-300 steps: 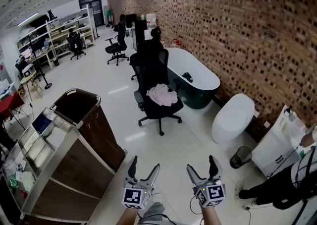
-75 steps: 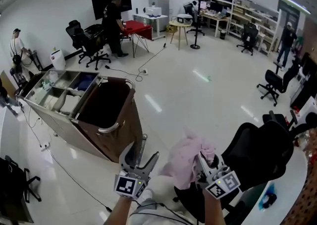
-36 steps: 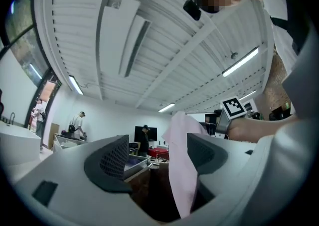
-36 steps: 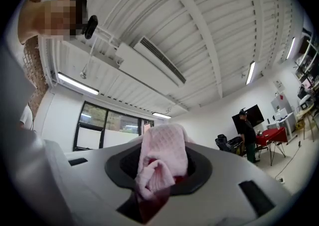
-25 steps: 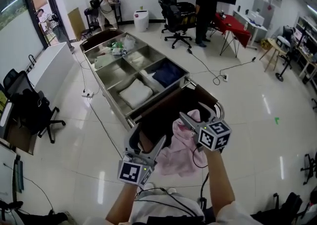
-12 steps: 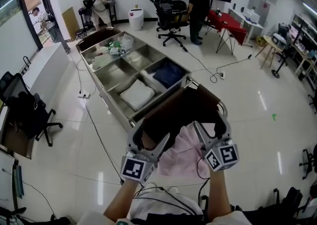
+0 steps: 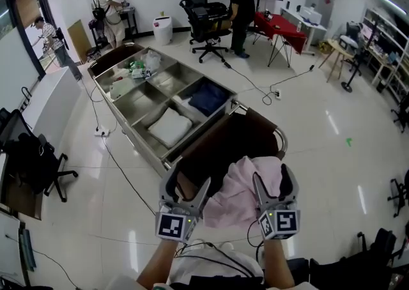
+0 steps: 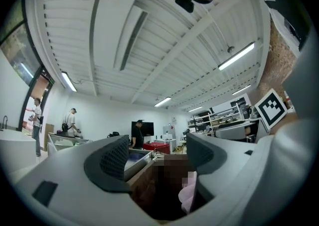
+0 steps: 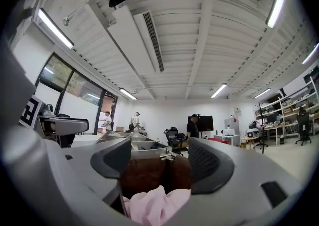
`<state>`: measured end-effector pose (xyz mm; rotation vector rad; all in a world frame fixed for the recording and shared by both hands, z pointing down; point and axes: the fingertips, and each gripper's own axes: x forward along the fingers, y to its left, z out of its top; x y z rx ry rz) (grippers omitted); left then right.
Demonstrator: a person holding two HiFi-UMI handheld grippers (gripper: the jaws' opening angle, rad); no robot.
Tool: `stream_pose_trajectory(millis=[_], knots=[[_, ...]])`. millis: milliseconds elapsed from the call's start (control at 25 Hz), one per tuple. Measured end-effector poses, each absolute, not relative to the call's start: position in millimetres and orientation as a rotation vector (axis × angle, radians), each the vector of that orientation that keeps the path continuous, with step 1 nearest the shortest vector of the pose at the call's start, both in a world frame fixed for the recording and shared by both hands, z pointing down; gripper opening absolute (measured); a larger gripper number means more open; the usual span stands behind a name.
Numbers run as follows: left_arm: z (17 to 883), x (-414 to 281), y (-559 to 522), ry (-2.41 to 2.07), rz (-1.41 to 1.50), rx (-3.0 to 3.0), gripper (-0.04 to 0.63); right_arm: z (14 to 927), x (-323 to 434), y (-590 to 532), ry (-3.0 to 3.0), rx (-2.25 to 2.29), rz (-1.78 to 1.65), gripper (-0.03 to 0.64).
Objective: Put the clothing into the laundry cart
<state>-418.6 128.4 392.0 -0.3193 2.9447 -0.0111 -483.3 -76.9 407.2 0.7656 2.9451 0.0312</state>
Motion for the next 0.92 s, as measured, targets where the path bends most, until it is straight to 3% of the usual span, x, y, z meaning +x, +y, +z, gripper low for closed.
stream_pose_trajectory(millis=[920], knots=[[423.1, -409.8, 110.7, 2.972, 0.034, -0.407, 0.343, 429.8, -467.5, -68.0, 2.955, 0.828, 0.027, 0.383]])
